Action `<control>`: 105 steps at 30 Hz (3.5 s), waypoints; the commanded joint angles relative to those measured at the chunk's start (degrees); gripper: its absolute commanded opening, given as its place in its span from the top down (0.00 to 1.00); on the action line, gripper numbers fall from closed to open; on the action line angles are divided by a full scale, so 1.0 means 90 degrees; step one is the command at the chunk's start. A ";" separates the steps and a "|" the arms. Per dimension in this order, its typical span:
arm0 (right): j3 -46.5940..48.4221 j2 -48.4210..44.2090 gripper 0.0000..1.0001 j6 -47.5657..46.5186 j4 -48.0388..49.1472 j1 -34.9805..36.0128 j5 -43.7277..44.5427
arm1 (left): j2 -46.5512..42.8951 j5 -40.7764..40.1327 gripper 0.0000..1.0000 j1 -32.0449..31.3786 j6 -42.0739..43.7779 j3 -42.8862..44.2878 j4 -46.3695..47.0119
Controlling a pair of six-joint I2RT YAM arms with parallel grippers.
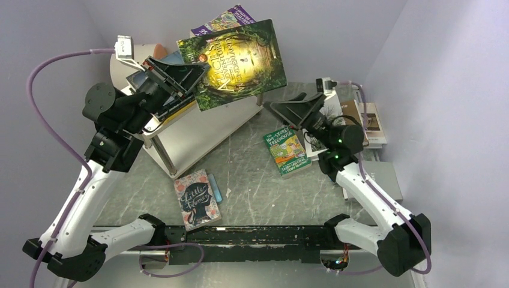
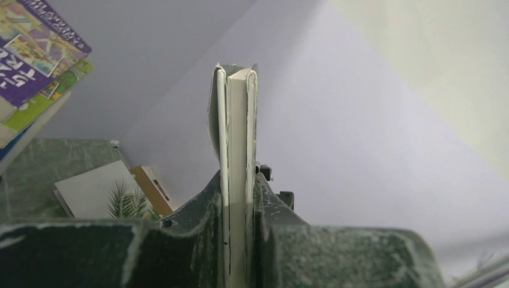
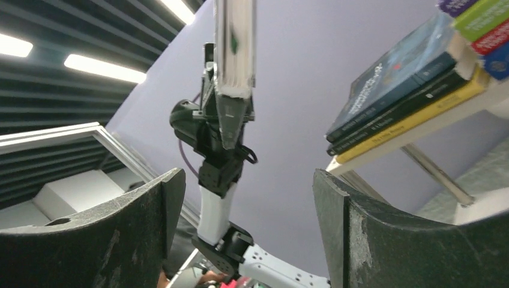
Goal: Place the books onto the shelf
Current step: Pick up the book from the center of the board, then place the book on the shelf.
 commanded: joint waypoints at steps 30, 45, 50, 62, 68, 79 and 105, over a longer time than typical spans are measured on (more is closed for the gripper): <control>0.2612 0.1502 1.00 -0.0583 -0.1354 0.1524 0.2167 | -0.0888 -0.1540 0.73 0.0010 0.0174 -0.0196 -0.0764; 0.3779 0.2353 1.00 -0.0986 -0.1733 0.2187 0.2290 | -0.1600 -0.5436 0.24 0.0009 0.3118 0.0935 -0.2534; 0.4449 0.3000 1.00 -0.1049 -0.2169 0.2578 0.2410 | -0.1816 -0.5868 0.23 -0.0001 0.3576 0.0905 -0.2579; 0.6010 0.4403 1.00 -0.0807 -0.3266 0.2830 0.2491 | -0.1862 -0.6311 0.21 -0.0001 0.3753 0.0597 -0.3059; 0.6356 0.4730 1.00 -0.0730 -0.3650 0.2830 0.2618 | -0.1819 -0.6288 0.20 -0.0001 0.3706 0.0460 -0.3138; 0.7047 0.5211 0.94 -0.0880 -0.4537 0.2792 0.2651 | -0.1599 -0.6434 0.17 -0.0001 0.3753 0.0110 -0.3234; 0.7361 0.4760 0.28 -0.2084 -0.6900 0.2441 0.2854 | 0.0485 -0.6620 0.03 0.0009 0.4389 0.1820 -0.4167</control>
